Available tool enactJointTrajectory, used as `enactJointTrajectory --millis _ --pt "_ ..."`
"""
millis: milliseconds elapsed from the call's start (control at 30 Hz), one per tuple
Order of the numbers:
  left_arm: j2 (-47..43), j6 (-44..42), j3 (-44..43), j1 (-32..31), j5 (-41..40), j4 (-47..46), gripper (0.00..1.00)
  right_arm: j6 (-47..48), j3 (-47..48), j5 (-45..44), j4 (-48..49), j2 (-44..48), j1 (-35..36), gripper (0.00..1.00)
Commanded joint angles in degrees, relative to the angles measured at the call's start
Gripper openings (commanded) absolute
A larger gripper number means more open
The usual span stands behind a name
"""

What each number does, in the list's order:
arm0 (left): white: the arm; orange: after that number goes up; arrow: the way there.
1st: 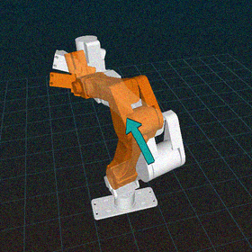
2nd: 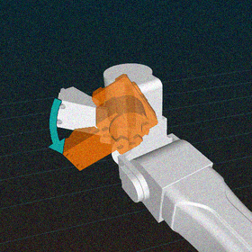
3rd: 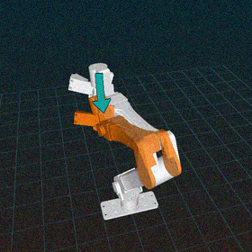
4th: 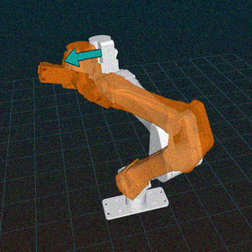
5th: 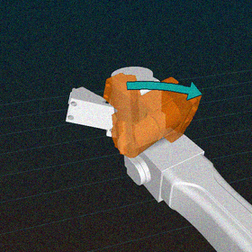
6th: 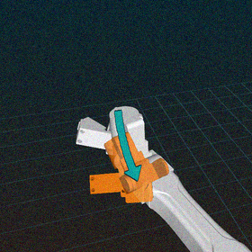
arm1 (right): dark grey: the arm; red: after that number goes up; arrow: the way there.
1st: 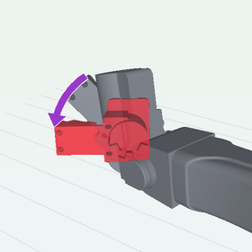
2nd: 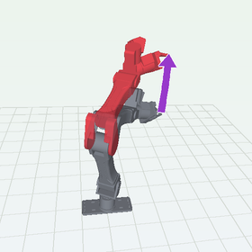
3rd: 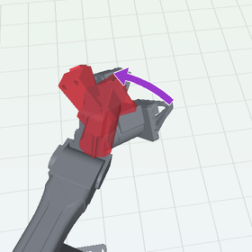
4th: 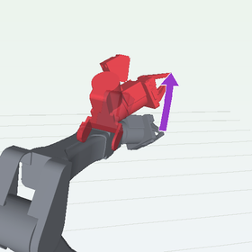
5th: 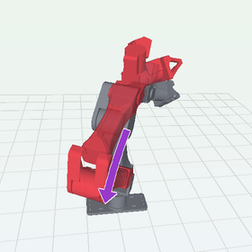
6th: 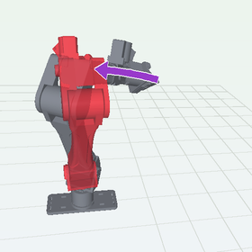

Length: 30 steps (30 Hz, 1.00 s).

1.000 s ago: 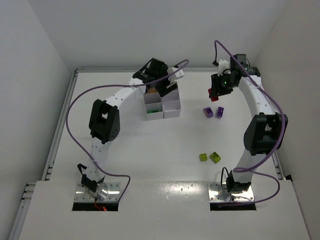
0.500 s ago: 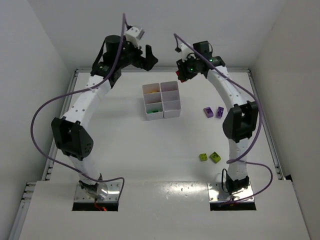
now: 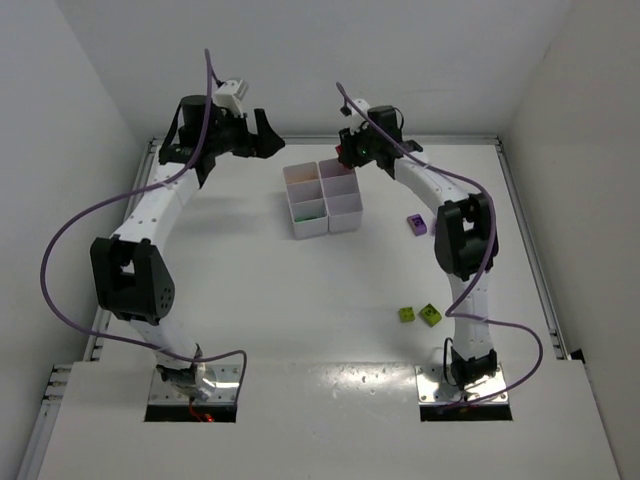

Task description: Sort the legos into containers by color

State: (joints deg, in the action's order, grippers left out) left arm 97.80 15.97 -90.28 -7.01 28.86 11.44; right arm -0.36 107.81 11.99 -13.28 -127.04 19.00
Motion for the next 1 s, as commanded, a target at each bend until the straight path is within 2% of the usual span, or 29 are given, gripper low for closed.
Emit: enactJointTrajectory --millis 0,333,400,433,533,567,667,733,800,833,967 --pt "-4.7 1.0 0.5 1.0 2.6 -2.3 1.00 -4.2 -3.3 0.9 7.8 3.2 1.7 0.00" --pt "-3.5 1.0 1.6 1.6 3.8 -2.3 1.00 -8.2 -15.1 1.5 16.6 9.2 2.8 0.00" --pt "-3.5 1.0 1.0 1.6 3.8 -2.3 1.00 -8.2 -17.0 0.9 18.4 9.8 3.3 0.07" --pt "-2.9 1.0 0.4 1.6 3.8 -2.3 1.00 -8.2 -19.3 0.3 19.2 9.8 3.3 0.20" --pt "-2.4 1.5 0.4 1.6 4.4 -2.3 1.00 -8.7 -22.0 -0.3 21.5 11.5 3.8 0.46" --pt "-2.3 1.5 0.4 1.6 4.9 -2.3 1.00 -8.7 -22.6 -1.2 21.5 11.5 4.4 0.46" --pt "-2.3 1.5 0.4 1.6 4.9 -2.3 1.00 -8.7 -23.3 -1.8 22.2 12.1 4.4 0.55" --pt "-2.3 1.5 0.4 1.6 5.4 -2.3 1.00 -8.7 -23.3 -1.8 22.7 12.1 4.4 0.56" --pt "-2.3 1.5 0.4 1.6 5.4 -2.3 1.00 -8.7 -23.3 -1.8 24.0 12.1 4.4 0.47" --pt "-2.3 1.5 0.4 1.6 5.4 -2.3 1.00 -8.7 -23.3 -1.8 24.0 12.1 4.4 0.45" --pt "-2.3 1.5 0.9 1.6 5.4 -2.8 1.00 -9.3 -21.4 -1.2 23.1 12.1 4.4 0.58"
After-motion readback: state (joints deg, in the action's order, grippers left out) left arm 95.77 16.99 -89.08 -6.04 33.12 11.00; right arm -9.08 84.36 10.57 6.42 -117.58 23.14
